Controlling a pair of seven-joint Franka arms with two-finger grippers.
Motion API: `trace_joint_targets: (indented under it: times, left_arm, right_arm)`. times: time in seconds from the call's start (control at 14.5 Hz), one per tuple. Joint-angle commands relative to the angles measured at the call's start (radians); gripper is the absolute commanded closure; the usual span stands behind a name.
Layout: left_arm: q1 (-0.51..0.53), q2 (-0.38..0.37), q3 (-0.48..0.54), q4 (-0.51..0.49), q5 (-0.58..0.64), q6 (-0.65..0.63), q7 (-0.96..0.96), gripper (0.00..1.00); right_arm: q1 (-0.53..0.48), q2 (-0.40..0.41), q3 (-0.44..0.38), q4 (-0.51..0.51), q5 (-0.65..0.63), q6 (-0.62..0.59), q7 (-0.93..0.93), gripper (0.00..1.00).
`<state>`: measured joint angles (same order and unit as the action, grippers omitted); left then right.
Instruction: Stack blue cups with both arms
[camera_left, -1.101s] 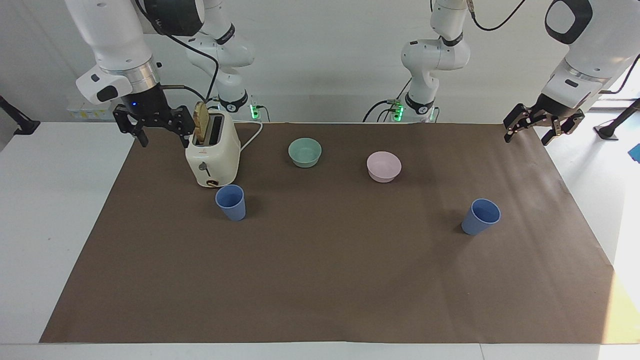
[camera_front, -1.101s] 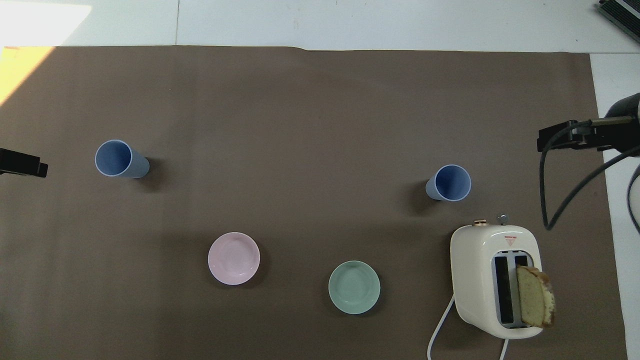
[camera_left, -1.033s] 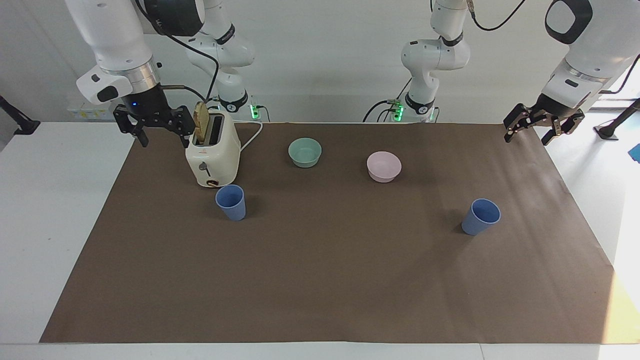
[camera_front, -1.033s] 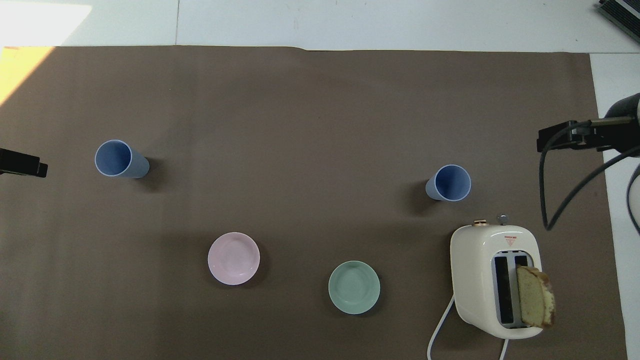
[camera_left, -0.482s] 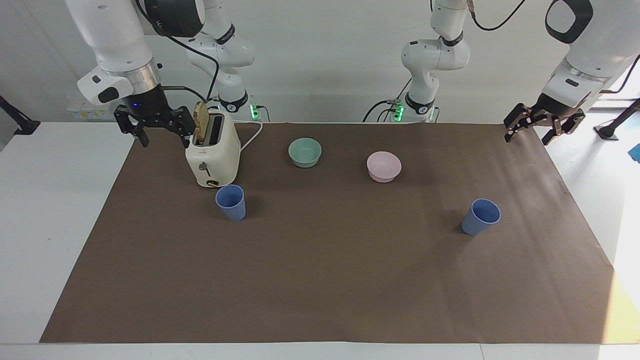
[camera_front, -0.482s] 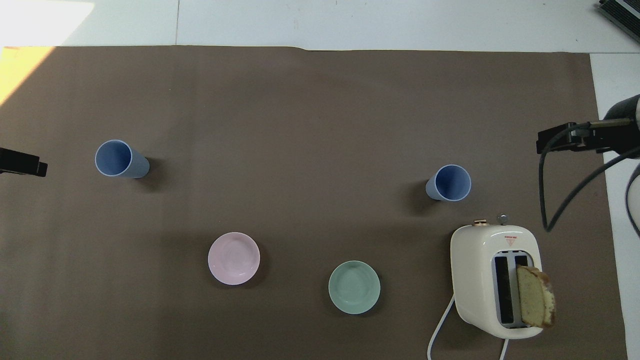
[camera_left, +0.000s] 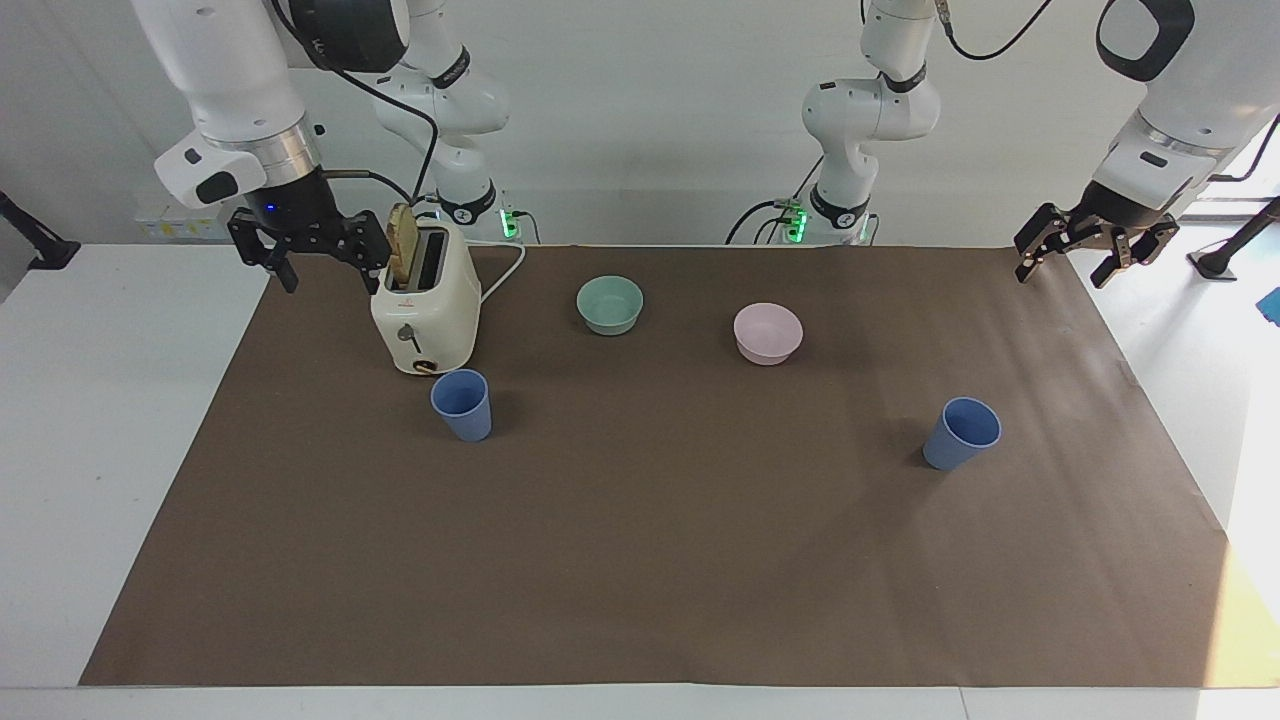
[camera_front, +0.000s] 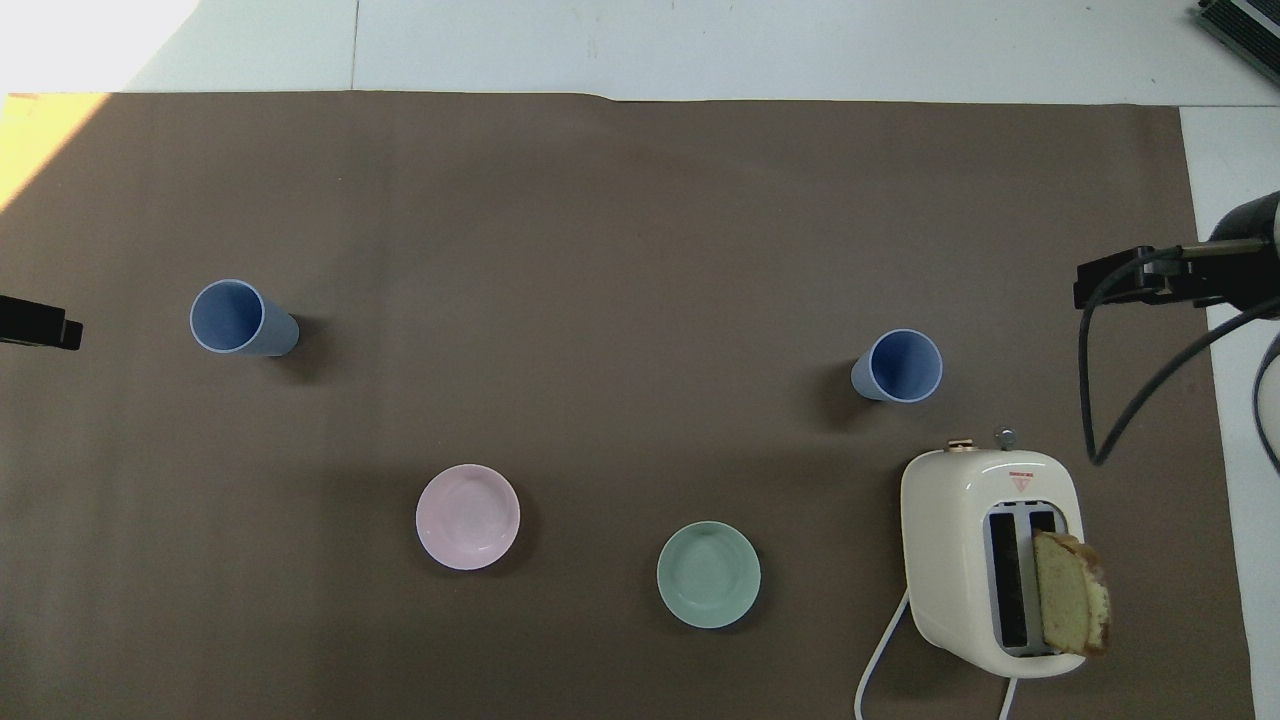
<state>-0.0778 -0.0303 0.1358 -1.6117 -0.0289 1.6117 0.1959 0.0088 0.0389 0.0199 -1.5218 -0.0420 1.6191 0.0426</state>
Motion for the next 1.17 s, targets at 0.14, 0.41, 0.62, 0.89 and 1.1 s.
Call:
trace_joint_targets:
  times: [0.14,0.41,0.62,0.89,1.1]
  left_arm:
    - [-0.008,-0.005,0.002,0.013,-0.002,-0.027,-0.01,0.0]
    - [-0.011,-0.005,0.002,0.007,-0.002,-0.001,0.002,0.0]
    - [-0.005,-0.007,0.002,0.006,-0.002,0.004,0.005,0.0]
    - [-0.007,-0.007,0.002,0.003,-0.003,0.022,0.011,0.0]
    - [-0.007,-0.007,0.002,-0.002,-0.003,0.033,0.011,0.0]
  right_arm:
    - [0.002,-0.025,-0.006,-0.034,0.002,0.024,-0.018,0.0]
    - [0.002,-0.025,-0.008,-0.034,0.002,0.025,-0.017,0.0]
    - [0.0,-0.025,-0.008,-0.032,0.004,0.025,-0.015,0.0]
    - [0.0,-0.024,-0.008,-0.032,0.004,0.03,-0.016,0.0]
    - [0.0,-0.024,-0.008,-0.032,0.004,0.028,-0.017,0.0]
